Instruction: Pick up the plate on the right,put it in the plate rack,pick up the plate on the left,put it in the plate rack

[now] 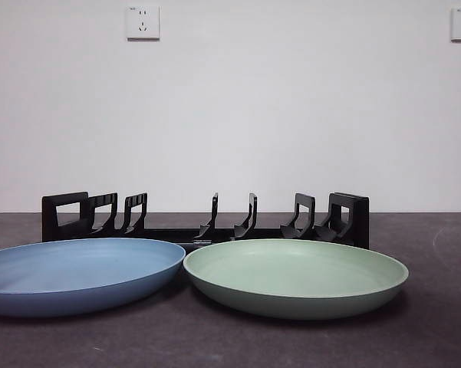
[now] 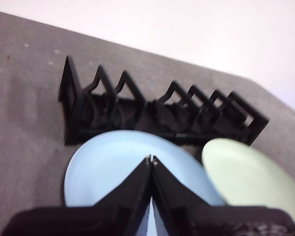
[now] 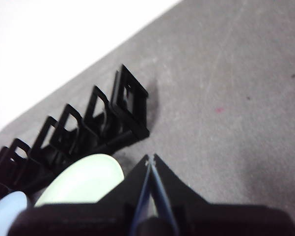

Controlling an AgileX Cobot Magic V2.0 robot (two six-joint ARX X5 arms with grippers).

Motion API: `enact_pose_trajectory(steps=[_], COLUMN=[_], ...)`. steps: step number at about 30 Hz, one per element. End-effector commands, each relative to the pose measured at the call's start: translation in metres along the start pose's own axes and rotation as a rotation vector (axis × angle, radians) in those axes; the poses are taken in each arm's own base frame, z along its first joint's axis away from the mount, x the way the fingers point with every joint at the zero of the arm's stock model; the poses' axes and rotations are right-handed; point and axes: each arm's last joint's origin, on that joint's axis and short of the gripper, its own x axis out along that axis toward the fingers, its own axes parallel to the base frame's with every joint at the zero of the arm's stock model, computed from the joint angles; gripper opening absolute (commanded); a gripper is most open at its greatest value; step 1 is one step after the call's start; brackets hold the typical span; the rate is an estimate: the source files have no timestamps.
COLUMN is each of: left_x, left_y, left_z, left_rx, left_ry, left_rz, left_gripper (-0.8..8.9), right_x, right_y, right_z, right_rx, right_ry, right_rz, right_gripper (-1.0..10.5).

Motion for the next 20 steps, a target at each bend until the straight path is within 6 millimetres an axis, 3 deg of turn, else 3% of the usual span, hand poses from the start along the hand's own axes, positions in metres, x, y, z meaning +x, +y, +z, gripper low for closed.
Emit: enact_pose_trajectory(steps=[1,10,18,20], left_x=[-0.001,0.021,0.068,0.083], left_y=[-0.007,-0.016,-0.015,-0.015], left_z=[0.018,0.064,0.091,0.093], left_rx=[-0.011,0.041,-0.046,-0.076], left_ry=[-0.012,0.122,0.345,0.407], left_rz=[-0.003,0.030,-0.111,-0.175], left_gripper=[-0.06,-0.06,-0.04,0.03], right_x=[0.002,0.029,0.079,0.095], right_y=[0.009,0.040,0.056,0.057], right_z=[0.014,0.058,0.082,0.083], right_rx=[-0.047,-0.180,-0.238,-0.240], right_ry=[0.025,0.242,0.536,0.611], right_rz=[-0.002,0.070,0.145,0.172], right_gripper=[-0.1,-0.1,0.0,0.7])
